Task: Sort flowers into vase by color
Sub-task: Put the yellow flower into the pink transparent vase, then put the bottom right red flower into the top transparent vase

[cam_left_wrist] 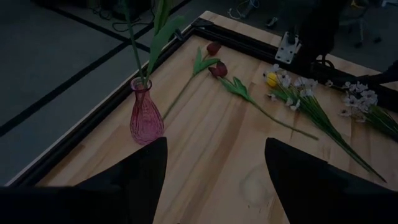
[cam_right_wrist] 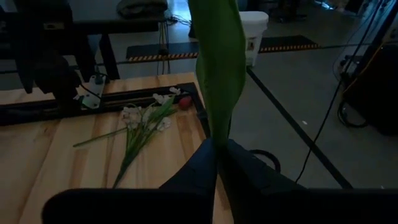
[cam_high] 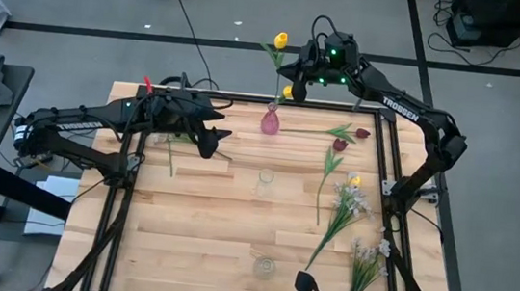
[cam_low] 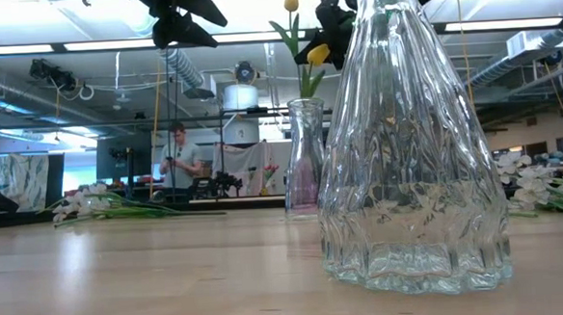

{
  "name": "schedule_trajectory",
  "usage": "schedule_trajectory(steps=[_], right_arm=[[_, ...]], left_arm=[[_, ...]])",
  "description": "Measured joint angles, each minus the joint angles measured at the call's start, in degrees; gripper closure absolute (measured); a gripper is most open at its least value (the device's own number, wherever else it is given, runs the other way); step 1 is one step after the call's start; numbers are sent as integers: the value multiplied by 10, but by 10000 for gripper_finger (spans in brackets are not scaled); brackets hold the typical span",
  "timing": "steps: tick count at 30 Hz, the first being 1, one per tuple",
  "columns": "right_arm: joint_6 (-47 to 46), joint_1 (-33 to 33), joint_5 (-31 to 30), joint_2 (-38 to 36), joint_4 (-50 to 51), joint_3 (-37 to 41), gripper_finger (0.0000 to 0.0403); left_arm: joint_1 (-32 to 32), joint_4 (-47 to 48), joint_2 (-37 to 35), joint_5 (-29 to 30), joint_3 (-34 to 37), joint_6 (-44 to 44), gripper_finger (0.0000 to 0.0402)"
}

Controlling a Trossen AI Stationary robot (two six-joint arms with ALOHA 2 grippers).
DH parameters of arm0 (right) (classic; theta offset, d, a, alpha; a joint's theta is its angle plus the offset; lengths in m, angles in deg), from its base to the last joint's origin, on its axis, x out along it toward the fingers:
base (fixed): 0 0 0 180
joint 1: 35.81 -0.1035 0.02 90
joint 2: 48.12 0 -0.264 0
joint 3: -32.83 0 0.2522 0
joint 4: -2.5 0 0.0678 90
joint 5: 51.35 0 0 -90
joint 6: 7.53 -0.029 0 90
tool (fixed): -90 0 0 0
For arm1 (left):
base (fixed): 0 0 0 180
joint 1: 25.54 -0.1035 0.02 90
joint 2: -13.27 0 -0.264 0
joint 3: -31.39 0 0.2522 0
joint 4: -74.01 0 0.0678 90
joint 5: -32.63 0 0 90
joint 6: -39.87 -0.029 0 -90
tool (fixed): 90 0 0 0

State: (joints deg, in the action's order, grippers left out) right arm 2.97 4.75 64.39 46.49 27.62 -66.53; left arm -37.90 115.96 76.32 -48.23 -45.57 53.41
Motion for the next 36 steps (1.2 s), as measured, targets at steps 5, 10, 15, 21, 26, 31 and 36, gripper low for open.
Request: schedule_trajectory(steps=[5, 10, 15, 21, 26, 31, 36], right_arm=[[0, 0, 12, 0, 0, 0, 363], [-4, 0, 32, 0, 0, 0, 363], [-10, -1, 39, 0, 0, 0, 353], [-13, -1, 44, 0, 0, 0, 323], [-14, -1, 50, 0, 1, 0, 302], [-15, -1, 54, 0, 0, 0, 298], [-20, 0, 54, 0, -1, 0, 297]], left_arm=[[0, 0, 0, 0, 0, 0, 127], [0, 0, 0, 0, 0, 0, 127], [0, 0, 0, 0, 0, 0, 127], [0, 0, 0, 0, 0, 0, 127], [0, 0, 0, 0, 0, 0, 127], [0, 0, 0, 0, 0, 0, 127], [0, 4, 0, -1, 0, 10, 127]])
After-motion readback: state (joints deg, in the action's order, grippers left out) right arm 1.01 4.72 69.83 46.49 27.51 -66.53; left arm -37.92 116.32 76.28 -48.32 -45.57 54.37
